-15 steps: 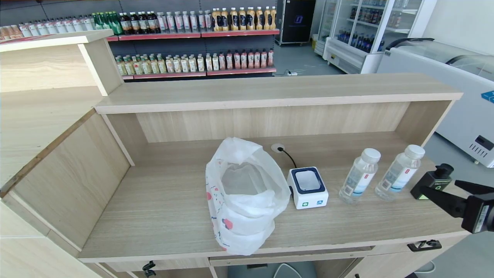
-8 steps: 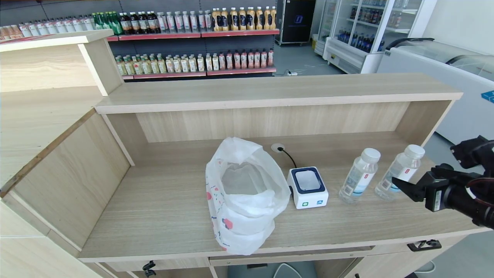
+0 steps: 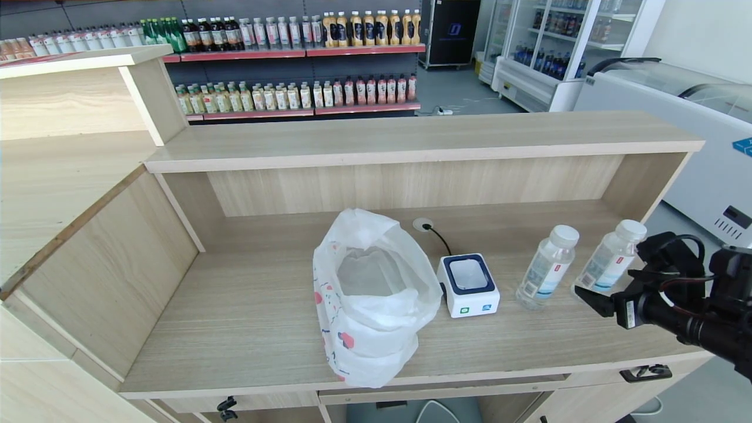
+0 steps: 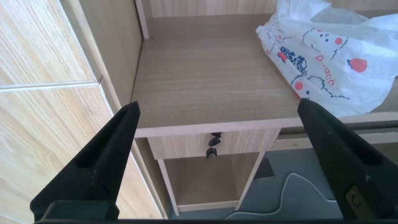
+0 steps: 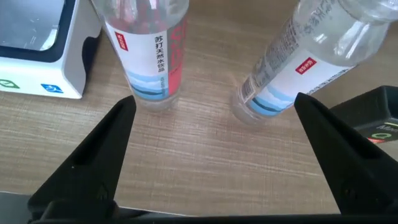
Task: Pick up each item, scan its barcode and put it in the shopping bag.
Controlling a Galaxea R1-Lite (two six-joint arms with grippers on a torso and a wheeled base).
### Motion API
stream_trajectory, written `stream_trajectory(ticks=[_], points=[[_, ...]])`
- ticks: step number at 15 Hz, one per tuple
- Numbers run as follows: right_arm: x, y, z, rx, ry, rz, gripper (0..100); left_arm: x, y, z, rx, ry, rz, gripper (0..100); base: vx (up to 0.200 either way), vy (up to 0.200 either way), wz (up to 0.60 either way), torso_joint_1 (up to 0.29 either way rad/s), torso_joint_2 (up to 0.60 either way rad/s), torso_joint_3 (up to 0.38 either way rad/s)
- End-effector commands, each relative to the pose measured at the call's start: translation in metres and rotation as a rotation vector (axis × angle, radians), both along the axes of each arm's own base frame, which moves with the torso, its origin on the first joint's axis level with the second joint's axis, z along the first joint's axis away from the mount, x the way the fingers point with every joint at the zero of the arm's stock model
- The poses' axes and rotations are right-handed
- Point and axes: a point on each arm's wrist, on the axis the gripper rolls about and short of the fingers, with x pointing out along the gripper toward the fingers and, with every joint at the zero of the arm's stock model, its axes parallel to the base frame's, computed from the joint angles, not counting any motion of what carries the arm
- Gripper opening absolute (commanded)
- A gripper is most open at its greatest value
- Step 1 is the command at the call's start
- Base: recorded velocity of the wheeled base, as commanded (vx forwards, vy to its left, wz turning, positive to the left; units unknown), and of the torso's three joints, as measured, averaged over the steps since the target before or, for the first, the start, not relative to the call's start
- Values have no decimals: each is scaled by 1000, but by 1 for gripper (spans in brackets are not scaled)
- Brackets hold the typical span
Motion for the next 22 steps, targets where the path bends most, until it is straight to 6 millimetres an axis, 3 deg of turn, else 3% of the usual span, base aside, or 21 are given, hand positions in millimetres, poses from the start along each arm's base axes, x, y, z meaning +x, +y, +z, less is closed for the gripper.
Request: stream_trajectory(ticks=[1,8,22], points=[[17,6,-9,7,12,26,100,0,0,0,0,1,0,100,0,0,0,0,0,0],[58,31,-16,37,-9,155,100,0,0,0,0,1,0,100,0,0,0,0,0,0],[82,50,-29,41,-9,230,100,0,0,0,0,1,0,100,0,0,0,0,0,0]])
